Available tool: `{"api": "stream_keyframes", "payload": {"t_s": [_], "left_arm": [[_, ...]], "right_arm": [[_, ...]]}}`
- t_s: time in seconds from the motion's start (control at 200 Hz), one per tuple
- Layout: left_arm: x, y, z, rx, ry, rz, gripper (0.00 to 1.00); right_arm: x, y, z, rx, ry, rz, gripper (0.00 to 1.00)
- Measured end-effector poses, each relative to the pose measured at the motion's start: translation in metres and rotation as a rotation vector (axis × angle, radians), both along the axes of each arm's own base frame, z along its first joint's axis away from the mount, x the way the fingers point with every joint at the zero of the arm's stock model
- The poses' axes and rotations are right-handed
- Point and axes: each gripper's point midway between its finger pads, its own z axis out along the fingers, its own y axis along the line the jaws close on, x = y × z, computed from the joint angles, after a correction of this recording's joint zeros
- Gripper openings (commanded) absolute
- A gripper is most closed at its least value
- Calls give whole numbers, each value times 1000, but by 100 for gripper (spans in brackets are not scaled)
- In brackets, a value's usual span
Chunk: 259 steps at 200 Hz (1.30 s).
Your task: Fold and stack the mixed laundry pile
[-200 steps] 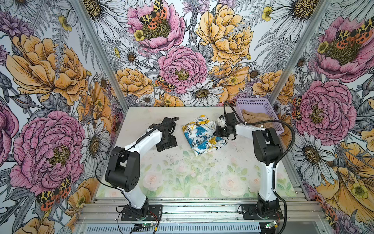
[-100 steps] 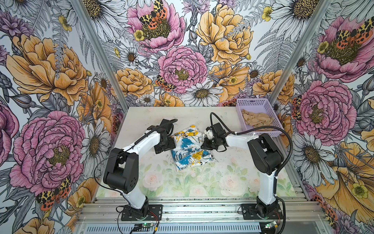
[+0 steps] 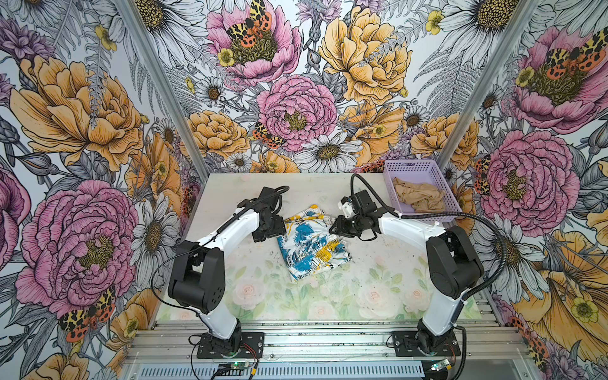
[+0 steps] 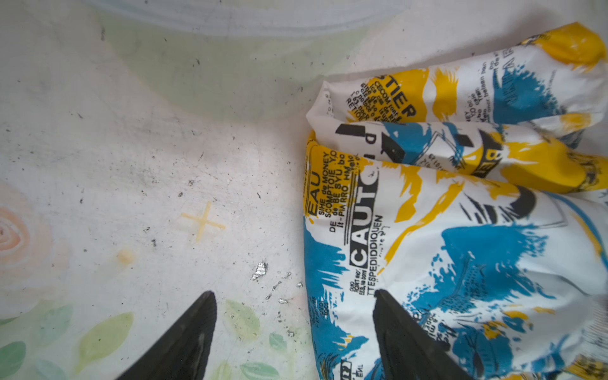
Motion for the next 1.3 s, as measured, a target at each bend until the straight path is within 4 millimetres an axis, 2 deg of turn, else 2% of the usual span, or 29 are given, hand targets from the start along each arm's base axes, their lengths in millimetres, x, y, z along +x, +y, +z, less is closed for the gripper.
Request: {"api": "stream_keyframes", "payload": {"t_s": [0.145, 0.25, 0.44, 0.605, 0.736, 0.846, 0.991, 1.086, 1.296], "left_arm": [[-2, 0, -5, 1, 3, 0, 77], [-5, 2, -10, 3, 16, 1, 77], [-9, 4, -18, 2, 30, 4, 76], [-12, 6, -24, 0, 38, 9, 76], [-15, 8, -28, -2, 45, 13, 76], [-14, 8, -29, -9, 40, 15, 76], [-15, 12, -30, -14, 35, 24, 76], [-17, 17, -28, -18, 26, 37, 76], [-16, 27, -10, -35, -32, 65, 75]], "right_arm": [[19, 6, 7, 4, -32, 7, 51], [28, 9, -3, -8, -29, 14, 50], [24, 8, -33, -46, 37, 26, 41], [18, 14, -35, -27, 53, 54, 30], [14, 25, -30, 17, 56, 84, 18], [12, 31, -25, 44, 61, 95, 0], [11, 34, -22, 55, 57, 105, 0], [8, 34, -12, 58, 48, 110, 0], [-3, 41, 41, 93, -28, 141, 0]]}}
